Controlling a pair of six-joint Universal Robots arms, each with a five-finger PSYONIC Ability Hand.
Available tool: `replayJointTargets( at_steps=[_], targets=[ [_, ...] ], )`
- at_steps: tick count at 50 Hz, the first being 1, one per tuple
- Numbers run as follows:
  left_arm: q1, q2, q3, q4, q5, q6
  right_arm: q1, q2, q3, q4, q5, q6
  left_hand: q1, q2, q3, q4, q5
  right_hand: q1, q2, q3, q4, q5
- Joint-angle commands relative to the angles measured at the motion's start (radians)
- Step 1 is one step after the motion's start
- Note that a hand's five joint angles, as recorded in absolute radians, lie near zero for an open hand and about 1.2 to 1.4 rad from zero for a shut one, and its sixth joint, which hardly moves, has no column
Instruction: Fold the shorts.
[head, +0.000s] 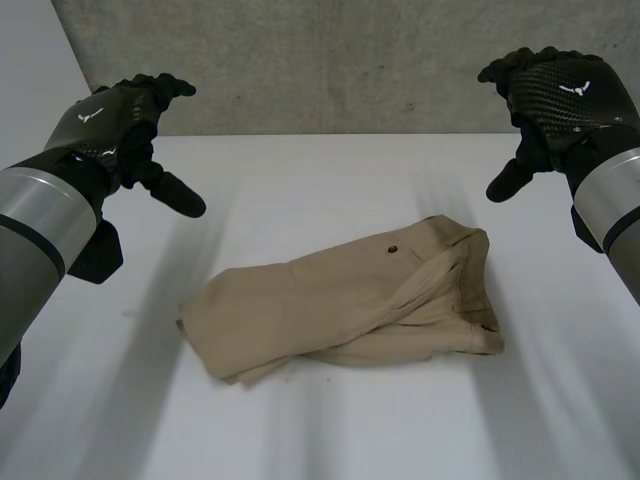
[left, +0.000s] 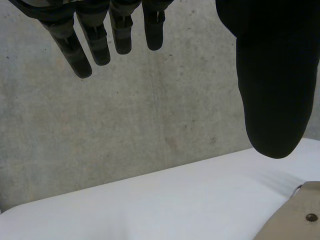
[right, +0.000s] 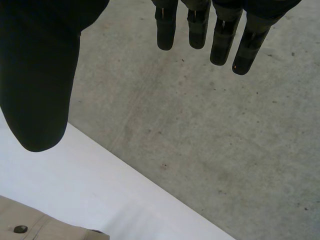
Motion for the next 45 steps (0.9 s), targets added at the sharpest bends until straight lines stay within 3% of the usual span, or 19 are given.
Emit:
replayJointTargets(
  at_steps=[1, 8, 16, 21, 30, 34, 38, 41, 45],
  targets=[
    [-0.002, 0.005, -0.016, 0.010, 0.001, -0.001, -0.002, 0.000, 0.008, 0.001, -0.043, -0.010, -0.025, -0.025, -0.030, -0.023, -0.043, -0.026, -0.042, -0.037, -0.056, -0.071],
    [-0.015, 0.002, -0.037, 0.006, 0.004, 0.002, -0.003, 0.009, -0.004, 0.015, -0.095, -0.020, 0.019, 0.019, 0.014, 0.021, 0.001, -0.026, -0.042, -0.037, -0.056, -0.071],
    [-0.087, -0.022, -0.135, 0.012, 0.010, 0.005, -0.015, 0.146, -0.009, 0.047, -0.232, -0.314, 0.218, 0.218, 0.213, 0.220, 0.200, -0.026, -0.042, -0.037, -0.056, -0.071],
    [-0.130, -0.094, -0.160, 0.012, 0.007, 0.005, -0.023, 0.246, -0.009, 0.044, -0.250, -0.465, 0.233, 0.234, 0.229, 0.236, 0.215, 0.037, 0.021, 0.026, 0.007, -0.008],
    [-0.209, -0.268, -0.174, 0.004, 0.001, 0.005, -0.043, 0.440, -0.031, -0.036, -0.253, -0.493, 0.233, 0.234, 0.229, 0.236, 0.215, 0.219, 0.203, 0.208, 0.189, 0.174],
    [-0.218, -0.326, -0.174, 0.012, -0.001, 0.005, -0.043, 0.505, -0.037, -0.094, -0.247, -0.494, 0.248, 0.248, 0.243, 0.250, 0.230, 0.380, 0.364, 0.369, 0.350, 0.335],
    [-0.218, -0.364, -0.158, 0.033, 0.001, 0.005, -0.057, 0.534, -0.043, -0.145, -0.243, -0.493, 0.386, 0.386, 0.381, 0.388, 0.368, 0.817, 0.801, 0.806, 0.787, 0.772],
    [-0.218, -0.398, -0.146, 0.079, -0.013, 0.007, -0.060, 0.539, -0.043, -0.157, -0.240, -0.493, 0.609, 0.609, 0.604, 0.611, 0.591, 1.146, 1.130, 1.135, 1.116, 1.101],
    [-0.216, -0.432, -0.116, 0.113, -0.060, 0.016, -0.060, 0.528, -0.043, -0.154, -0.237, -0.493, 0.978, 0.979, 0.974, 0.981, 0.960, 1.195, 1.180, 1.185, 1.166, 1.150]
  ],
)
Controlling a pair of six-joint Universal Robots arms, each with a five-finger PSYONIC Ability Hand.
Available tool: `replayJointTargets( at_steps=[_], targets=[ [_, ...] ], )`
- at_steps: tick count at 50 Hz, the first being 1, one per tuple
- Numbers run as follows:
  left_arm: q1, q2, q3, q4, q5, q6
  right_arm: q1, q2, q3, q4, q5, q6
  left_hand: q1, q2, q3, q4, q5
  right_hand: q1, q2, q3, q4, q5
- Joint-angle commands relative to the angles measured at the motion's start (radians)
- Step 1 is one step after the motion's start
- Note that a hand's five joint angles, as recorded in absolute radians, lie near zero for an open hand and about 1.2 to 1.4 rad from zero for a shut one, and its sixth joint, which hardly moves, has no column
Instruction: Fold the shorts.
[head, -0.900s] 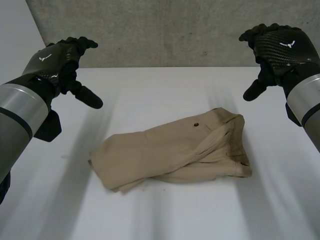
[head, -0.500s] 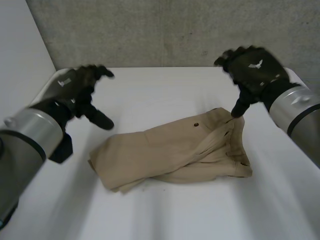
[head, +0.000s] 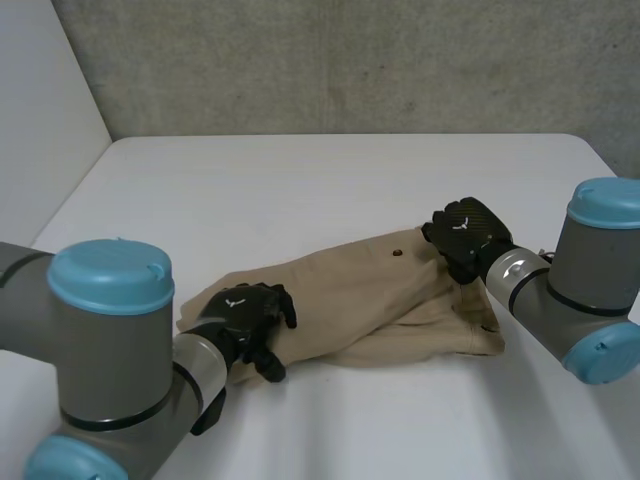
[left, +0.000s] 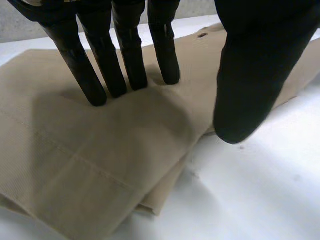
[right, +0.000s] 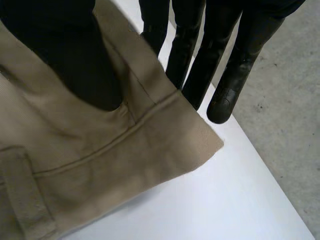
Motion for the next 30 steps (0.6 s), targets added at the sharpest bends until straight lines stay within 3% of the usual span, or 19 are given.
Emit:
replayJointTargets(
  at_steps=[1, 2, 7, 13, 19, 23, 30],
  targets=[
    [0.003, -0.065, 0.050, 0.068, -0.067, 0.017, -0.005, -0.011, -0.001, -0.009, 0.006, 0.001, 0.608, 0.633, 0.634, 0.633, 0.637, 0.535, 0.382, 0.390, 0.385, 0.411],
    [0.006, -0.064, 0.059, 0.067, -0.091, 0.036, -0.003, -0.022, 0.004, 0.000, 0.008, 0.001, 0.736, 0.761, 0.763, 0.761, 0.765, 0.535, 0.382, 0.390, 0.385, 0.411],
    [0.007, -0.018, 0.070, 0.064, -0.141, 0.118, 0.000, -0.109, 0.019, 0.054, 0.009, 0.003, 0.737, 0.763, 0.764, 0.763, 0.766, 0.535, 0.382, 0.390, 0.385, 0.411],
    [0.015, 0.174, 0.085, 0.068, -0.141, 0.219, 0.001, -0.255, -0.002, 0.187, 0.006, 0.038, 0.737, 0.763, 0.764, 0.763, 0.766, 0.535, 0.382, 0.390, 0.385, 0.411],
    [0.061, 0.318, 0.144, 0.050, -0.135, 0.241, 0.004, -0.398, -0.027, 0.252, 0.006, 0.104, 0.737, 0.763, 0.764, 0.763, 0.766, 0.535, 0.382, 0.390, 0.385, 0.411],
    [0.098, 0.430, 0.196, 0.001, -0.122, 0.239, 0.004, -0.514, -0.038, 0.313, -0.002, 0.138, 0.737, 0.763, 0.764, 0.763, 0.766, 0.535, 0.382, 0.390, 0.385, 0.411],
    [0.124, 0.586, 0.257, -0.060, -0.003, 0.231, 0.009, -0.688, -0.082, 0.443, 0.000, 0.191, 0.737, 0.763, 0.764, 0.763, 0.766, 0.535, 0.382, 0.390, 0.385, 0.411]
  ],
)
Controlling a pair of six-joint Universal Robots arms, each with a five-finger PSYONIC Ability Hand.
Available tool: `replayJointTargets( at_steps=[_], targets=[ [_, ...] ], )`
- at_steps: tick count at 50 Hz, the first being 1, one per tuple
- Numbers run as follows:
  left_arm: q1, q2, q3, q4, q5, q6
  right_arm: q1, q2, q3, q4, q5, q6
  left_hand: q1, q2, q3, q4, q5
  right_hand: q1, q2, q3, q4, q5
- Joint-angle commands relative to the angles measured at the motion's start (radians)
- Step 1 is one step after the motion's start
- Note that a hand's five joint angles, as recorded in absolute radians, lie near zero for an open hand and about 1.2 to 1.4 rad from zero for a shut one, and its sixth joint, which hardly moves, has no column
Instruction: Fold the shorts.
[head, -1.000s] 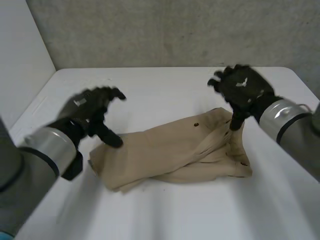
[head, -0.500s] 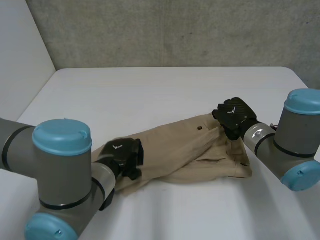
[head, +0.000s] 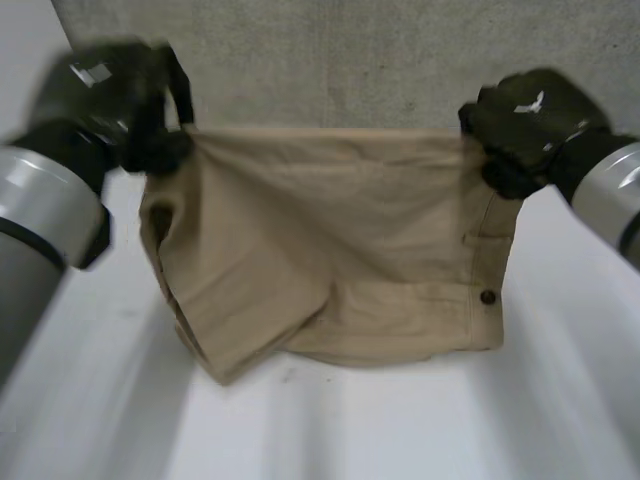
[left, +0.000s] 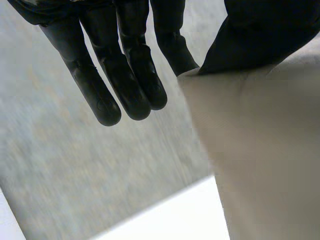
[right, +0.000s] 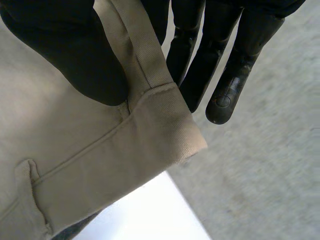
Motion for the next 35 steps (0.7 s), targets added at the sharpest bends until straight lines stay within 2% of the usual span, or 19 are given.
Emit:
replayJointTargets(
  at_steps=[1, 5, 8, 12, 16, 17, 20, 21, 24, 25, 28, 32, 34, 35],
  targets=[
    [0.027, 0.156, 0.060, -0.063, 0.121, -0.013, 0.005, -0.166, -0.047, 0.136, 0.000, 0.053, 0.269, 0.207, 0.210, 0.199, 0.244, 0.423, 0.224, 0.230, 0.211, 0.252],
    [0.034, 0.187, 0.065, -0.091, 0.156, -0.013, -0.009, -0.192, -0.101, 0.258, -0.011, 0.065, 0.269, 0.207, 0.210, 0.199, 0.244, 0.423, 0.224, 0.230, 0.211, 0.252],
    [0.037, 0.176, 0.065, -0.089, 0.159, -0.013, -0.009, -0.179, -0.109, 0.275, -0.014, 0.067, 0.269, 0.207, 0.210, 0.199, 0.244, 0.423, 0.224, 0.230, 0.211, 0.252],
    [0.067, 0.059, 0.071, -0.084, 0.165, -0.010, -0.009, -0.055, -0.133, 0.275, -0.012, 0.064, 0.269, 0.207, 0.210, 0.199, 0.244, 0.423, 0.224, 0.230, 0.211, 0.252],
    [0.112, -0.132, 0.135, -0.066, 0.167, -0.010, -0.004, 0.117, -0.204, 0.249, -0.014, 0.067, 0.269, 0.207, 0.210, 0.199, 0.244, 0.423, 0.224, 0.230, 0.211, 0.252],
    [0.122, -0.222, 0.178, -0.052, 0.165, -0.008, 0.003, 0.189, -0.236, 0.217, -0.012, 0.067, 0.269, 0.207, 0.210, 0.199, 0.244, 0.423, 0.224, 0.230, 0.211, 0.252],
    [0.129, -0.349, 0.255, -0.031, 0.167, -0.004, 0.005, 0.292, -0.288, 0.139, -0.006, 0.067, 0.269, 0.207, 0.210, 0.199, 0.244, 0.423, 0.224, 0.230, 0.211, 0.252],
    [0.130, -0.429, 0.313, -0.013, 0.167, -0.002, 0.006, 0.356, -0.318, 0.075, -0.002, 0.066, 0.269, 0.207, 0.210, 0.199, 0.244, 0.423, 0.224, 0.230, 0.211, 0.252],
    [0.138, -0.535, 0.405, 0.027, 0.170, 0.002, 0.006, 0.439, -0.355, -0.036, 0.011, 0.069, 0.269, 0.207, 0.210, 0.199, 0.244, 0.423, 0.224, 0.230, 0.211, 0.252],
    [0.149, -0.604, 0.466, 0.062, 0.173, 0.007, 0.006, 0.485, -0.372, -0.124, 0.026, 0.069, 0.269, 0.207, 0.210, 0.199, 0.244, 0.423, 0.224, 0.230, 0.211, 0.252],
    [0.164, -0.698, 0.560, 0.119, 0.170, 0.018, 0.008, 0.545, -0.389, -0.287, 0.067, 0.069, 0.269, 0.207, 0.210, 0.199, 0.244, 0.423, 0.224, 0.230, 0.211, 0.252],
    [0.164, -0.834, 0.731, 0.257, 0.164, 0.045, 0.055, 0.653, -0.406, -0.609, 0.158, 0.053, 0.269, 0.207, 0.210, 0.199, 0.244, 0.423, 0.224, 0.230, 0.211, 0.252],
    [0.164, -0.868, 0.763, 0.305, 0.173, 0.052, 0.063, 0.691, -0.412, -0.688, 0.162, 0.050, 0.269, 0.207, 0.210, 0.199, 0.244, 0.423, 0.224, 0.230, 0.211, 0.252],
    [0.162, -0.882, 0.772, 0.330, 0.175, 0.053, 0.068, 0.708, -0.414, -0.717, 0.164, 0.047, 0.269, 0.207, 0.210, 0.199, 0.244, 0.264, 0.065, 0.072, 0.052, 0.093]
  ],
)
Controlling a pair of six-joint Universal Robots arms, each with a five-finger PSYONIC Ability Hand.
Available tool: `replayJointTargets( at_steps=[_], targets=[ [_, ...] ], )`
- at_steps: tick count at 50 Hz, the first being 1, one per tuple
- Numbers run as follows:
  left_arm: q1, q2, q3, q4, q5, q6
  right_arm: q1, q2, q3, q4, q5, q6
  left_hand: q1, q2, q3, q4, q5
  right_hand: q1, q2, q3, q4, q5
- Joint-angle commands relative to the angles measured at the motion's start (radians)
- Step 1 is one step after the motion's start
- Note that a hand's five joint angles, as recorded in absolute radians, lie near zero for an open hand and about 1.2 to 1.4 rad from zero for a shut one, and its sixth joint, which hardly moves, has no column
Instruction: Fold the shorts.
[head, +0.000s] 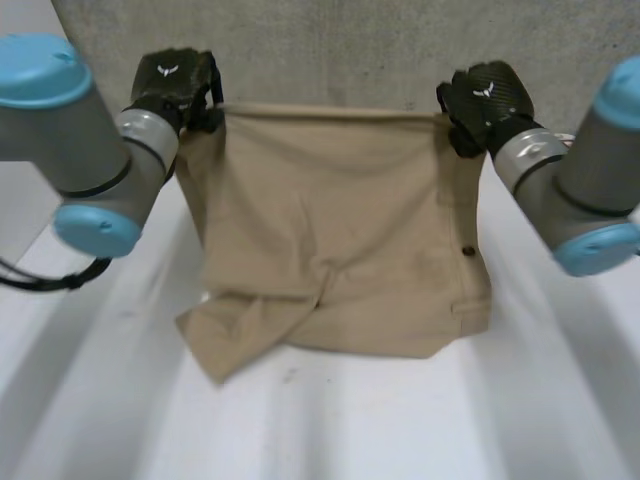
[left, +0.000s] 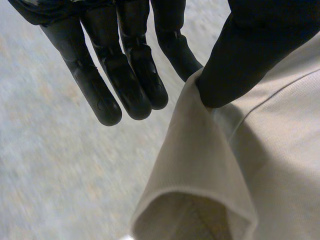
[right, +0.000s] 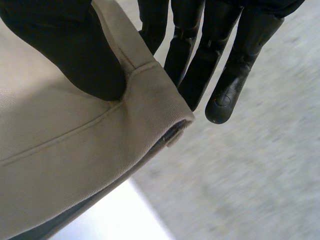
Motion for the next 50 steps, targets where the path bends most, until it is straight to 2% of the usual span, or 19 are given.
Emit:
replayJointTargets(
  at_steps=[1, 2, 4, 5, 6, 7, 14, 18, 24, 29, 33, 37, 46, 48, 50],
  targets=[
    [0.002, -0.187, 0.198, 0.238, 0.007, 0.030, 0.050, 0.165, -0.024, -0.407, 0.081, -0.024, 0.269, 0.199, 0.205, 0.195, 0.244, -0.649, -0.840, -0.843, -0.858, -0.825],
    [0.000, -0.195, 0.199, 0.261, 0.007, 0.030, 0.053, 0.179, -0.027, -0.407, 0.081, -0.034, 0.156, 0.086, 0.092, 0.082, 0.131, -0.807, -0.998, -1.001, -1.015, -0.983],
    [-0.003, -0.210, 0.190, 0.303, 0.012, 0.032, 0.061, 0.192, -0.032, -0.406, 0.084, -0.048, -0.674, -0.744, -0.738, -0.748, -0.699, -0.807, -0.998, -1.001, -1.015, -0.983],
    [-0.009, -0.224, 0.176, 0.339, 0.010, 0.038, 0.066, 0.195, -0.032, -0.400, 0.091, -0.052, -0.891, -0.961, -0.955, -0.965, -0.916, -0.807, -0.998, -1.001, -1.015, -0.983],
    [-0.011, -0.227, 0.167, 0.350, 0.009, 0.042, 0.069, 0.193, -0.029, -0.395, 0.092, -0.052, -0.864, -0.934, -0.928, -0.938, -0.889, -0.807, -0.998, -1.001, -1.015, -0.983],
    [-0.012, -0.229, 0.156, 0.361, 0.009, 0.048, 0.072, 0.190, -0.024, -0.387, 0.092, -0.054, -0.953, -1.022, -1.017, -1.027, -0.978, -0.807, -0.998, -1.001, -1.015, -0.983],
    [-0.012, -0.218, 0.069, 0.378, -0.002, 0.091, 0.078, 0.109, 0.029, -0.240, 0.121, -0.052, -0.953, -1.022, -1.017, -1.027, -0.978, -0.807, -0.998, -1.001, -1.015, -0.983],
    [-0.014, -0.155, -0.032, 0.349, -0.010, 0.093, 0.076, 0.031, 0.095, -0.125, 0.126, -0.046, -0.953, -1.022, -1.017, -1.027, -0.978, -0.807, -0.998, -1.001, -1.015, -0.983],
    [-0.021, 0.055, -0.299, 0.226, -0.010, 0.078, 0.064, -0.083, 0.242, 0.047, 0.100, -0.025, -0.922, -0.992, -0.987, -0.997, -0.948, -0.807, -0.998, -1.001, -1.015, -0.983],
    [-0.072, 0.223, -0.506, 0.033, -0.008, 0.024, 0.014, -0.150, 0.365, 0.189, 0.056, 0.026, -0.817, -0.887, -0.881, -0.891, -0.842, -0.807, -0.998, -1.001, -1.015, -0.983],
    [-0.100, 0.302, -0.618, -0.106, 0.000, -0.042, -0.016, -0.169, 0.439, 0.249, -0.013, 0.051, -0.673, -0.743, -0.738, -0.748, -0.699, -0.638, -0.830, -0.832, -0.847, -0.815],
    [-0.121, 0.337, -0.707, -0.186, 0.009, -0.093, -0.045, -0.169, 0.495, 0.245, -0.052, 0.051, -0.498, -0.567, -0.562, -0.572, -0.523, -0.459, -0.650, -0.653, -0.668, -0.635],
    [-0.124, 0.316, -0.784, -0.196, 0.020, -0.107, -0.076, -0.118, 0.549, 0.102, -0.075, 0.051, -0.359, -0.429, -0.423, -0.433, -0.384, -0.435, -0.627, -0.629, -0.644, -0.611],
    [-0.118, 0.281, -0.778, -0.184, 0.023, -0.107, -0.076, -0.097, 0.549, 0.059, -0.077, 0.048, -0.163, -0.233, -0.228, -0.238, -0.189, -0.403, -0.594, -0.597, -0.612, -0.579],
    [-0.112, 0.258, -0.769, -0.171, 0.023, -0.107, -0.076, -0.078, 0.543, 0.041, -0.078, 0.048, -0.136, -0.205, -0.200, -0.210, -0.161, -0.385, -0.577, -0.579, -0.594, -0.562]
  ],
)
